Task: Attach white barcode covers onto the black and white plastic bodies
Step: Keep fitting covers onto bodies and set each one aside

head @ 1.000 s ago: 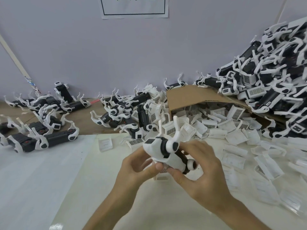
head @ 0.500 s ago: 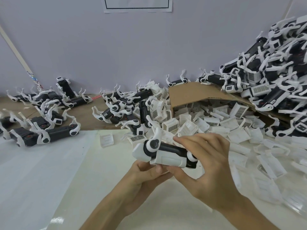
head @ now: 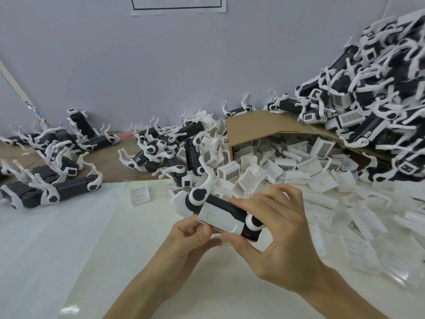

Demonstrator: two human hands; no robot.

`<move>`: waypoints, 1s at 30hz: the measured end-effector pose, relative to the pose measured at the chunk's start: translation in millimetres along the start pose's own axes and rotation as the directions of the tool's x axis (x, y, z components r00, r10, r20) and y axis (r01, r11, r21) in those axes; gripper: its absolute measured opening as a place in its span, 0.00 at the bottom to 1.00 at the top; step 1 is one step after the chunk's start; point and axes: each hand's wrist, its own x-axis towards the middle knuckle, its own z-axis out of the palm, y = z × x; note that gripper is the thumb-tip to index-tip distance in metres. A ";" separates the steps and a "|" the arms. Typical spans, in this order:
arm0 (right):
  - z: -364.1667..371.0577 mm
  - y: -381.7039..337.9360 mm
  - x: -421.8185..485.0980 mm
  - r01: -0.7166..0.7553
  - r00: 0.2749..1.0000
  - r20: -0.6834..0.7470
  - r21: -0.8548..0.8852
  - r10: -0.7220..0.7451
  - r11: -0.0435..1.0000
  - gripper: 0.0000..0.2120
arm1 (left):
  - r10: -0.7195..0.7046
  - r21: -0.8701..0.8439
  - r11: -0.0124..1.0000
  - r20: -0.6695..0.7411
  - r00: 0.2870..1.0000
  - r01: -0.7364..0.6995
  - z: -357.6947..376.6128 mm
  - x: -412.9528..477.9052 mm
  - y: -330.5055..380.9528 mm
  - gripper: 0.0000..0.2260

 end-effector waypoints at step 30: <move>11.7 -3.1 -1.1 -0.528 0.841 0.395 0.450 0.370 0.720 0.14 | 0.246 0.512 0.849 -0.167 0.955 -0.129 12.0 -1.7 3.1 0.12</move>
